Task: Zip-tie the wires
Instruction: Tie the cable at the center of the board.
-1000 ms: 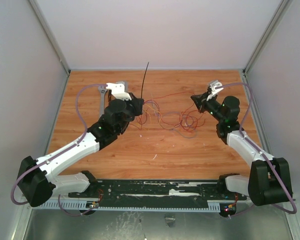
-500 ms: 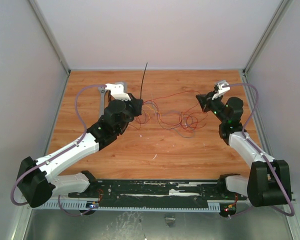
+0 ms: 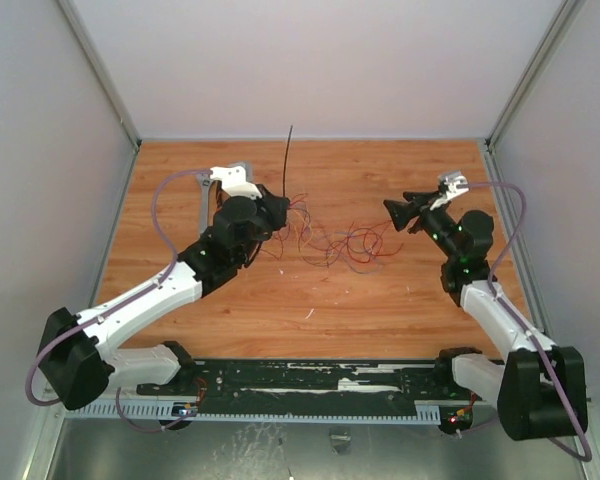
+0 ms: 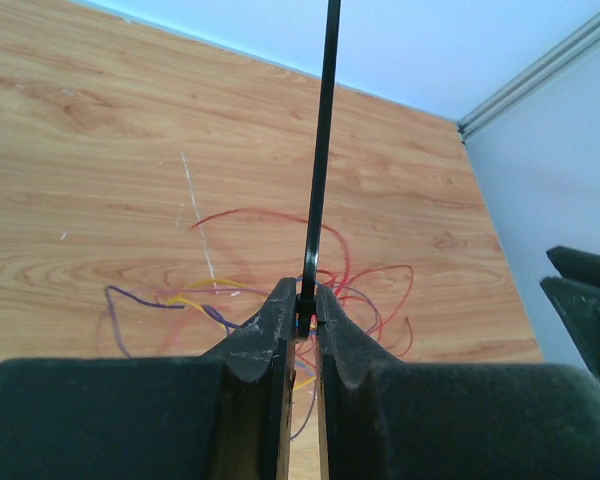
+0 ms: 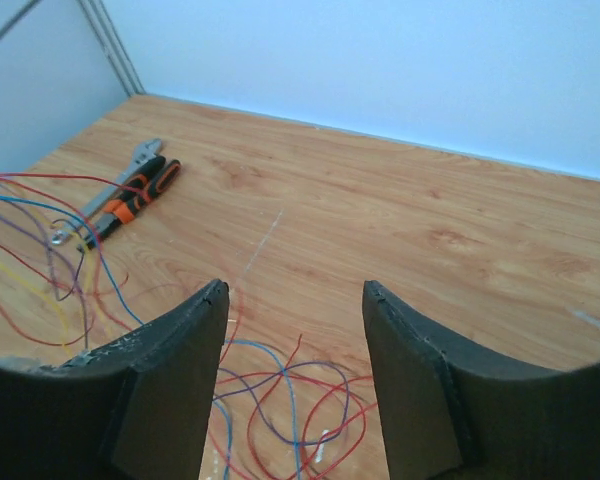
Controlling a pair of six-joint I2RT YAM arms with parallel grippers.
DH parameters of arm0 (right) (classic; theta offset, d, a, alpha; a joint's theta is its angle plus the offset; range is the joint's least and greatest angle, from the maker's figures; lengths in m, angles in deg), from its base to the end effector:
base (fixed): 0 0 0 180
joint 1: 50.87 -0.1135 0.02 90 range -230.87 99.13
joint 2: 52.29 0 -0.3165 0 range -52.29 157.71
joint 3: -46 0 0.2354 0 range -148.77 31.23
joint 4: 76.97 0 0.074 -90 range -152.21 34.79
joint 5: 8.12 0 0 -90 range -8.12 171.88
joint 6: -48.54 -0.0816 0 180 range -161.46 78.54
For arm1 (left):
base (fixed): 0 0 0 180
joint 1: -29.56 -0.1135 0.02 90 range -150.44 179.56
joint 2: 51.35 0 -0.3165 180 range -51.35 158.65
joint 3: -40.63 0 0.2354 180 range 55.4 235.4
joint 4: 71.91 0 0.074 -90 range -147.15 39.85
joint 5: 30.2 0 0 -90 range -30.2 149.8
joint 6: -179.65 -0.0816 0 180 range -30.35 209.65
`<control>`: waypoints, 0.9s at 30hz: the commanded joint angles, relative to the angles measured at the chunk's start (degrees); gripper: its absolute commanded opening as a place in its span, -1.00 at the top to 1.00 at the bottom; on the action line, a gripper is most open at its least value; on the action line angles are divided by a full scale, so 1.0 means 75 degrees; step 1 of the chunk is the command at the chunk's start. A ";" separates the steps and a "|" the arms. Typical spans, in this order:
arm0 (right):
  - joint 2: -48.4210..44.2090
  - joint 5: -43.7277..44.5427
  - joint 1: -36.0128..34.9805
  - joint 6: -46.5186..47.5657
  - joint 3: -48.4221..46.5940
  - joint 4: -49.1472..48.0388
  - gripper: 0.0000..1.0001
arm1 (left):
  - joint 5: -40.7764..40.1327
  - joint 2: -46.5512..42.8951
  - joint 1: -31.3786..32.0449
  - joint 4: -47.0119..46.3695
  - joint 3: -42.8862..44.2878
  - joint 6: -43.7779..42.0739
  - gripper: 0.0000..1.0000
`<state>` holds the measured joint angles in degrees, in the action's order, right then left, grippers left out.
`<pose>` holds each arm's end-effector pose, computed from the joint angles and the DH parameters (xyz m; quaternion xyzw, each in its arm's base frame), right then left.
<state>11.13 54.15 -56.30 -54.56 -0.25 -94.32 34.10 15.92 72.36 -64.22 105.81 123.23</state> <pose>0.2448 0.0614 0.3275 -0.1235 0.6952 0.2777 0.6514 0.2283 -0.1631 0.3718 -0.0829 0.7548 -0.2547 0.5988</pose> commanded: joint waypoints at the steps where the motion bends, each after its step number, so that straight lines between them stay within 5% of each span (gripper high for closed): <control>1: -0.0699 0.0016 -0.0140 -0.0925 0.0739 -0.1244 -0.15 | -0.0227 0.0091 -0.0065 -0.0010 0.0357 0.0699 1.00; 9: -0.0888 0.1841 -0.2763 -0.0429 0.2438 -0.4382 -0.12 | -0.0296 0.0419 -0.0068 0.0427 0.0765 0.1418 1.00; 19: 0.2435 0.2518 -0.5419 0.0770 0.2037 -0.8245 -0.06 | -0.0081 0.0417 -0.0059 0.0451 0.0785 0.1745 1.00; 27: 0.4392 0.2826 -0.6249 0.1580 0.0918 -0.9361 -0.06 | -0.0005 0.0344 -0.0048 0.0568 0.0700 0.1940 1.00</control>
<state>40.24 73.02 -101.72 -47.11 10.33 -145.36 34.08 19.02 72.30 -59.87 109.92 136.30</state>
